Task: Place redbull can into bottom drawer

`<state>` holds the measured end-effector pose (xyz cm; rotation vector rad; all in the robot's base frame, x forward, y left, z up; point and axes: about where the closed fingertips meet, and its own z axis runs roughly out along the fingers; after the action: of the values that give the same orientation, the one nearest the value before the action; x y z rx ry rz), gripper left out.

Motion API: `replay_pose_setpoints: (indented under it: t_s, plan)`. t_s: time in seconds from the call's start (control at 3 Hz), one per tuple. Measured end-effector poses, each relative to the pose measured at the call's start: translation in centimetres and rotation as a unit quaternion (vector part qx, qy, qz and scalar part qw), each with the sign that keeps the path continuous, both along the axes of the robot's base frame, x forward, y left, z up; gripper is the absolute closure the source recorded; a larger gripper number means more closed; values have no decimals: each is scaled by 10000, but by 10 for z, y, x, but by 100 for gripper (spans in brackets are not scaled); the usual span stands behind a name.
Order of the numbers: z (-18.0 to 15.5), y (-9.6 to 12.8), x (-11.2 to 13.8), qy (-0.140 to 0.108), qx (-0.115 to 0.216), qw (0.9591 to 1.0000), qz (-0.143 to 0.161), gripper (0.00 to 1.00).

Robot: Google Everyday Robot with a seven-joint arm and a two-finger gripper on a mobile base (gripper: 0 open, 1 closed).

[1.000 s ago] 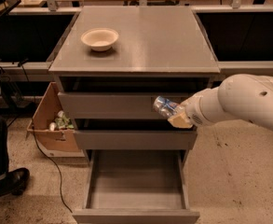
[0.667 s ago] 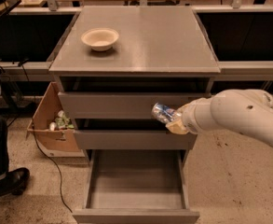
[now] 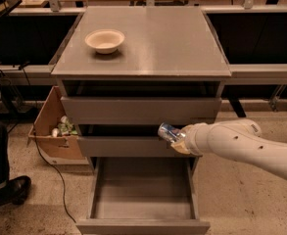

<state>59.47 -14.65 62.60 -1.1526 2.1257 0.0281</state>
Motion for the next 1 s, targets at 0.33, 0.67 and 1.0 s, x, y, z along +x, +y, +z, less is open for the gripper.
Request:
replay_pose_setpoints:
  t_s: [0.33, 0.67, 1.0]
  plan:
    - [-51, -11, 6, 161, -125, 9998, -56, 100]
    - [-91, -30, 3, 453, -330, 9982, -208, 100]
    - [-95, -26, 5, 468, -312, 9983, -159, 100]
